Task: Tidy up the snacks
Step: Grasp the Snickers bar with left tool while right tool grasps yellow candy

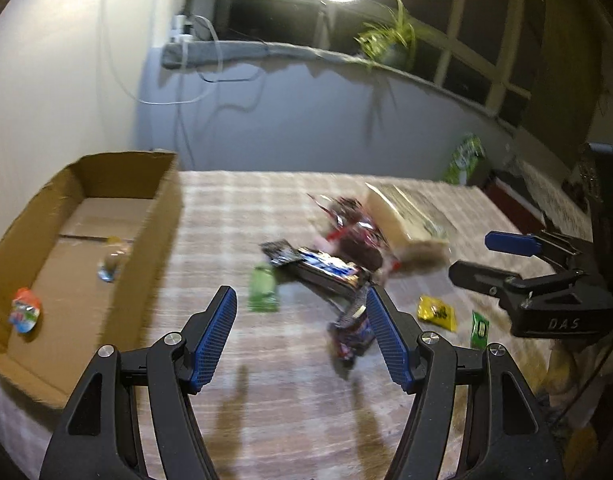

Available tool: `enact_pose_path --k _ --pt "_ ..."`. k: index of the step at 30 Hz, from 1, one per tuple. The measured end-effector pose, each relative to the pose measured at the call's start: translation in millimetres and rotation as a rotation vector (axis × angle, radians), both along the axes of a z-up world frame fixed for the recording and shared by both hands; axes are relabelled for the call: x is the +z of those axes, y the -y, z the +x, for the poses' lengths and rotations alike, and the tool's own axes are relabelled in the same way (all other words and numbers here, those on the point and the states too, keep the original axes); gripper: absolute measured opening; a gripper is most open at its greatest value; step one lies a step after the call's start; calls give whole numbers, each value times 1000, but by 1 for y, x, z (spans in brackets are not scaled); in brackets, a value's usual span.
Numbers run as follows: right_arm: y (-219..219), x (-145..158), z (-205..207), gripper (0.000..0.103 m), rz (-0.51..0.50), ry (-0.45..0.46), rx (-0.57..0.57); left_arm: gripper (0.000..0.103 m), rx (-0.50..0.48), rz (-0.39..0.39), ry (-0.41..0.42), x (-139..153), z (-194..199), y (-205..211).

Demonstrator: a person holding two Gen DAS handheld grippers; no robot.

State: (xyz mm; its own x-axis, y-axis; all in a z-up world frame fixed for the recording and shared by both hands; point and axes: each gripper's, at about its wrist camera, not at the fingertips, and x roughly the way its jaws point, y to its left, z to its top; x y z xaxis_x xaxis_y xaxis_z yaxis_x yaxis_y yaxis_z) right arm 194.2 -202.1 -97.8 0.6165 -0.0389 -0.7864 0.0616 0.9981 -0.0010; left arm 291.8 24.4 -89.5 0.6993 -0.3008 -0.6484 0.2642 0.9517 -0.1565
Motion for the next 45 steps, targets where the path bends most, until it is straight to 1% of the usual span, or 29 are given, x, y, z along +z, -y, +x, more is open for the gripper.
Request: enact_pose_path --k 4,7,10,13,18,19,20,21,22,23,26,27,28,31,32,34,41,45 --pt "9 -20 -8 86 5 -52 24 67 -36 25 -30 -8 7 16" --pt "9 -30 -6 79 2 -84 52 67 -63 37 -55 -15 13 26" --pt "11 -37 -5 78 3 -102 73 67 -84 57 -93 -24 19 34" --pt "12 -43 -2 74 14 -113 87 67 -100 81 -110 -31 22 41" --pt "9 -51 1 72 15 -129 115 64 -107 100 -129 -37 27 48" --pt "9 -53 2 72 13 -131 118 63 -109 104 -131 -37 28 49" --pt "8 -54 3 72 12 -135 122 59 -112 111 -130 -38 28 51" --pt "7 -56 4 70 12 -138 125 57 -117 120 -129 -38 28 52" --pt "6 -58 5 66 10 -143 128 53 -124 127 -129 -39 27 54" --pt "5 -60 5 64 10 -150 133 49 -130 131 -129 -40 27 55" --pt "2 -60 4 60 3 -150 142 40 -146 144 -120 -40 24 59" --pt "2 -60 4 55 6 -151 145 37 -150 149 -119 -40 24 60" --pt "1 -60 4 51 6 -152 147 28 -154 150 -120 -41 24 60" --pt "-1 -59 3 40 6 -156 156 19 -154 158 -114 -41 22 61" --pt "-1 -59 2 38 8 -158 156 18 -153 157 -112 -40 22 61" --pt "-1 -58 1 29 6 -157 152 17 -150 147 -115 -40 22 59" --pt "2 -56 -1 28 21 -151 126 17 -138 113 -101 -33 19 52" --pt "6 -47 -5 28 29 -134 113 17 -127 73 -92 -26 18 43"
